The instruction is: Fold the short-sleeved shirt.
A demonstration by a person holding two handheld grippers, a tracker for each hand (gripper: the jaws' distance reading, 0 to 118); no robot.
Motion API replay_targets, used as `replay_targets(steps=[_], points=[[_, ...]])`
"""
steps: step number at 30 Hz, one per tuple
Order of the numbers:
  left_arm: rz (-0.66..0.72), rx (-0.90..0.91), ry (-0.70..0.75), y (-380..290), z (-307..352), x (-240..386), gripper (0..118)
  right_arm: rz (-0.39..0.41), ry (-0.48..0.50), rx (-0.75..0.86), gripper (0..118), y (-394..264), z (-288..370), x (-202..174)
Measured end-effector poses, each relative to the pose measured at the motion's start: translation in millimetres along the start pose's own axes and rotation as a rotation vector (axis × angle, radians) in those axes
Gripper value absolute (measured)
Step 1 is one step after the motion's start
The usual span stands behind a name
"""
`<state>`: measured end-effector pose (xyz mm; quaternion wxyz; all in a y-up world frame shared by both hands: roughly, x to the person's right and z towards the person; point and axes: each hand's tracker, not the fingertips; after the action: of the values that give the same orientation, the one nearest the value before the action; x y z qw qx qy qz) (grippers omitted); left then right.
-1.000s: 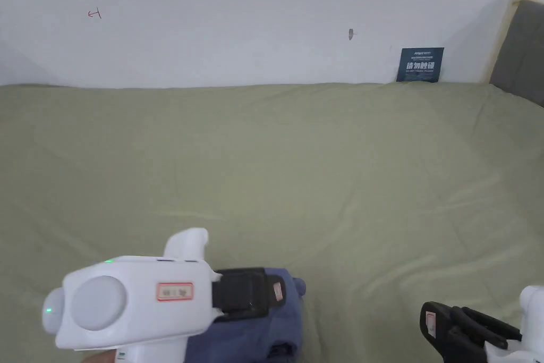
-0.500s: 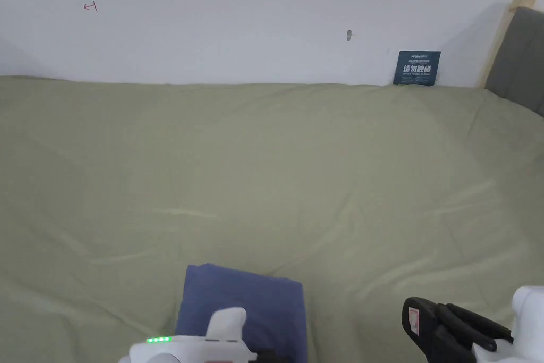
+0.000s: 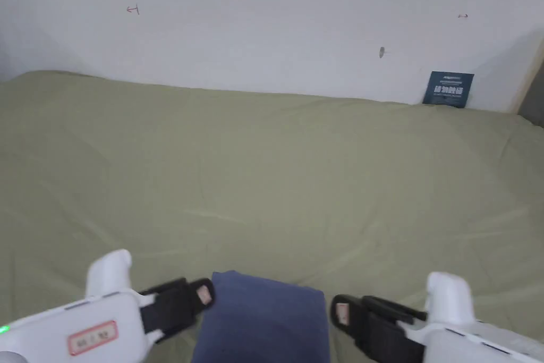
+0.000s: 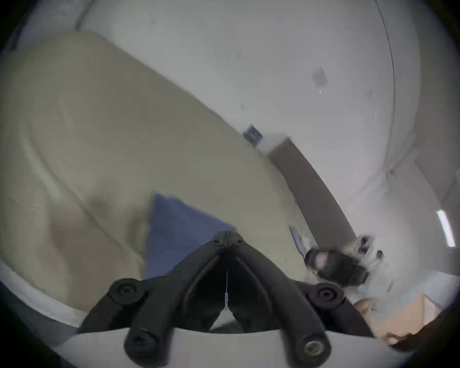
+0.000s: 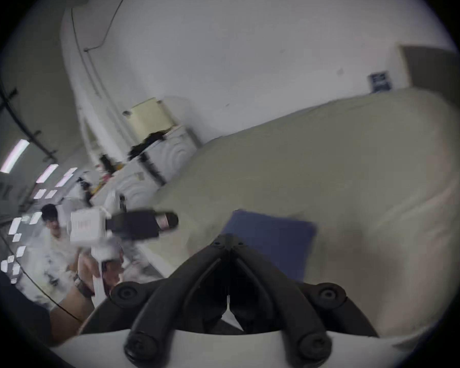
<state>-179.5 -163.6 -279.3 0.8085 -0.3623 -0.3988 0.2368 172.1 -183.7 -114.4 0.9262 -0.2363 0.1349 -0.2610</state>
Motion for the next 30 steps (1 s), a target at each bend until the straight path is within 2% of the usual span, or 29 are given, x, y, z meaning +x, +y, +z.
replay_targets(steps=[1,3,4,7,9,11,12,15,17,18,19,20,21,22,23,26,28,29,30], points=[[-0.011,0.041,0.06,6.9,5.8,-7.0,0,-0.022,0.062,-0.046,2,-4.5,-22.2,9.6],[0.011,0.061,0.13,14.6,14.8,-22.8,0,-0.131,0.167,-0.136,1,-15.8,-61.7,31.7],[0.053,0.042,0.159,16.1,17.0,-31.9,0,-0.192,0.177,-0.184,1,-23.2,-82.2,43.7],[0.129,0.035,0.193,8.9,16.0,-44.4,0,-0.277,0.121,-0.272,1,-43.0,-121.3,74.4],[0.155,0.005,0.202,3.2,10.2,-50.8,0,-0.372,0.123,-0.318,1,-54.4,-132.2,95.8],[0.175,-0.044,0.225,-2.2,1.1,-56.9,0,-0.447,0.155,-0.298,1,-60.5,-125.5,111.8],[0.184,-0.065,0.227,-4.2,-3.0,-59.3,0,-0.466,0.165,-0.281,1,-59.1,-118.8,115.9],[0.204,-0.128,0.224,-7.3,-20.9,-75.2,0,-0.458,0.136,-0.254,1,-59.0,-100.1,131.1],[0.253,-0.171,0.174,-11.9,-36.0,-80.7,0,-0.533,0.121,-0.242,1,-61.6,-96.0,141.5],[0.274,-0.189,0.131,-14.2,-43.8,-84.1,1,-0.534,0.124,-0.239,1,-62.8,-94.6,141.1],[0.312,-0.204,0.087,-17.2,-52.0,-88.3,10,-0.526,0.131,-0.233,1,-64.2,-92.8,140.6],[0.353,-0.217,0.028,-20.8,-59.7,-93.3,29,-0.522,0.13,-0.23,1,-65.1,-92.1,139.8],[0.389,-0.24,-0.036,-25.7,-67.4,-97.2,70,-0.519,0.131,-0.229,1,-65.3,-91.8,139.9],[0.424,-0.266,-0.052,-30.5,-77.3,-98.7,95,-0.519,0.133,-0.226,1,-65.9,-92.3,137.6],[0.436,-0.293,-0.082,-35.7,-87.4,-100.8,109,-0.523,0.135,-0.224,1,-65.8,-92.4,137.5],[0.471,-0.326,-0.159,-53.0,-114.9,-108.3,111,-0.52,0.135,-0.226,1,-64.9,-92.8,136.6],[0.5,-0.284,-0.289,-56.8,-124.3,-108.8,111,-0.498,0.128,-0.227,1,-63.8,-91.9,133.8],[0.517,-0.324,-0.265,-57.3,-131.0,-108.2,108,-0.493,0.124,-0.227,1,-63.3,-91.3,132.7],[0.517,-0.328,-0.245,-55.2,-134.9,-103.0,96,-0.49,0.121,-0.227,1,-63.3,-91.4,132.9]])
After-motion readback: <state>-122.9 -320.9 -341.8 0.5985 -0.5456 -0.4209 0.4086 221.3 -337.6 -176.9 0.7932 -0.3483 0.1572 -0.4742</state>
